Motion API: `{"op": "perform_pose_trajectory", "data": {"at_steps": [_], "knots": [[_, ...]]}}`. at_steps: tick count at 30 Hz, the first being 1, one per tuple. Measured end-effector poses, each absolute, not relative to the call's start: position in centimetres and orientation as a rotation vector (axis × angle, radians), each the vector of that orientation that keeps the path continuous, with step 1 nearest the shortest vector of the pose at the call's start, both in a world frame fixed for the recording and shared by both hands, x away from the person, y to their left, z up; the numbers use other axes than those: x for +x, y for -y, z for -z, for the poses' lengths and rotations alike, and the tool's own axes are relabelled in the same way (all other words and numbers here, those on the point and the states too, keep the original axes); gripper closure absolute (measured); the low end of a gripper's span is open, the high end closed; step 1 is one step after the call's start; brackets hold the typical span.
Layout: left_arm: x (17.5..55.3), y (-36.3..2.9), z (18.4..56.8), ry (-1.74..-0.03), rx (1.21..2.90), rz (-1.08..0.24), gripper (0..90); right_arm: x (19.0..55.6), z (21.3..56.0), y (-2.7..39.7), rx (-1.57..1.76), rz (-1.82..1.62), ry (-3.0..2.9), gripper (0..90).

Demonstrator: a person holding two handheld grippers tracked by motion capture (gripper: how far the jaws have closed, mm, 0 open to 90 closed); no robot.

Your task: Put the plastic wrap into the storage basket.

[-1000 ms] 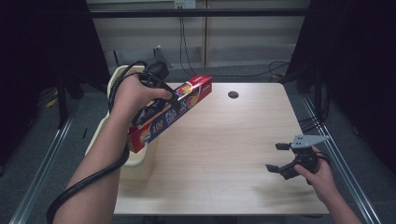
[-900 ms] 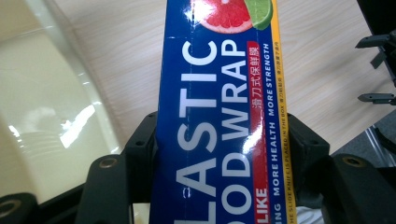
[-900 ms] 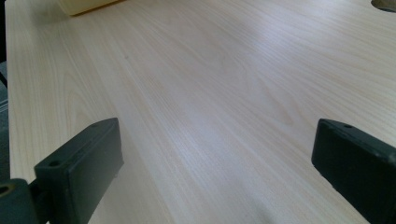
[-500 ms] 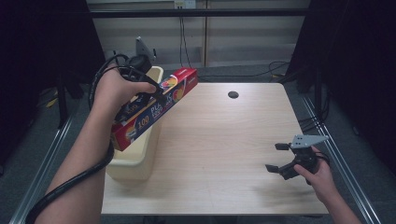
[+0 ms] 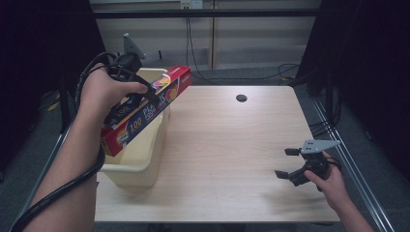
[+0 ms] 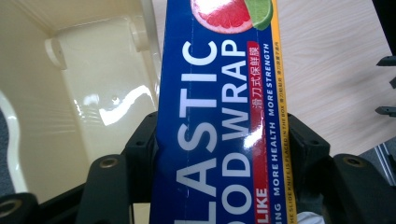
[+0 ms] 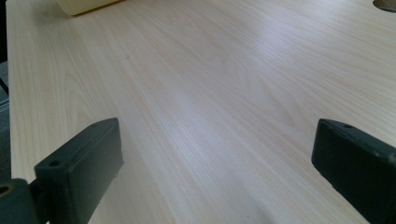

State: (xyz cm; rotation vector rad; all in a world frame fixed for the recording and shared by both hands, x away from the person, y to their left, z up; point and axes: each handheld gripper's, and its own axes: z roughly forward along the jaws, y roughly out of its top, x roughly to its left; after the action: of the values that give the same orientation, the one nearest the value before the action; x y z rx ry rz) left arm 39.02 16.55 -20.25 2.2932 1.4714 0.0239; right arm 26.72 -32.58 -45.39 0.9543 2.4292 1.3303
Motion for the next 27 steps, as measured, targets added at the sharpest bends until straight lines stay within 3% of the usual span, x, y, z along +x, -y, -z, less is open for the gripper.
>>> {"op": "perform_pose_trajectory", "data": {"at_steps": [27], "knots": [[37.8, -20.4, 20.1, -1.626, 2.216, -0.082, 40.7, 26.5, 45.4, 32.5, 0.954, -1.318, -2.428, 1.9]]}}
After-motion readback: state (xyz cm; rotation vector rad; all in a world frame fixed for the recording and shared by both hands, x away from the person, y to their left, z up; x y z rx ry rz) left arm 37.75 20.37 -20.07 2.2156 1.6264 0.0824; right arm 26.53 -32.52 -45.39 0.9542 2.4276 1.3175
